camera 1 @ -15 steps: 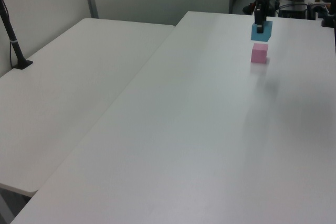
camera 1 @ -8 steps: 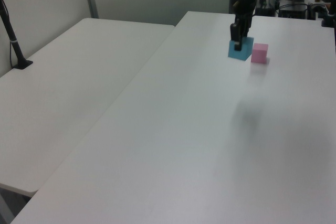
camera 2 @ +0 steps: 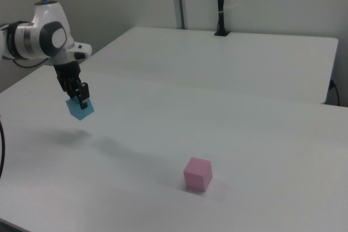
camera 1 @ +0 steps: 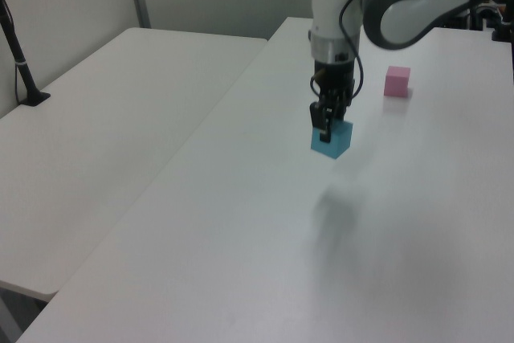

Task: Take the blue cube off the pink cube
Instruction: 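Carry the light-blue cube away from the pink cube and lower it, then open the gripper to release the light-blue cube on the table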

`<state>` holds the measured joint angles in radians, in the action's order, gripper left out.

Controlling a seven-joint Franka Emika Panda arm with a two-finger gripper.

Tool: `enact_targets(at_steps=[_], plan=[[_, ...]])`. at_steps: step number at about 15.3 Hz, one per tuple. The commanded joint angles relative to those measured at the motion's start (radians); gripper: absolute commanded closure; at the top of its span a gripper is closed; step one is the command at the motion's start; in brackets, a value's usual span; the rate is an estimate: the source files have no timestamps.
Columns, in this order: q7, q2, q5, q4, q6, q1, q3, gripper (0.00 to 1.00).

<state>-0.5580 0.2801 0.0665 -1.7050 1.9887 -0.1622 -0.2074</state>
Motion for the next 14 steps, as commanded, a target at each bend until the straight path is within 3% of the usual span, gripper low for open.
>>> enact_targets(at_steps=[1, 7, 8, 9, 14], plan=[[-0.007, 0.109, 0.033, 0.024, 0.1, -0.023, 0.008, 0.61], [0.101, 0.188, 0.124, 0.024, 0.131, -0.052, 0.008, 0.61], [0.118, 0.195, 0.139, 0.024, 0.13, -0.056, 0.008, 0.46], [0.125, 0.195, 0.145, 0.024, 0.128, -0.054, 0.008, 0.02], [0.118, 0.179, 0.147, 0.027, 0.114, -0.045, 0.008, 0.0]])
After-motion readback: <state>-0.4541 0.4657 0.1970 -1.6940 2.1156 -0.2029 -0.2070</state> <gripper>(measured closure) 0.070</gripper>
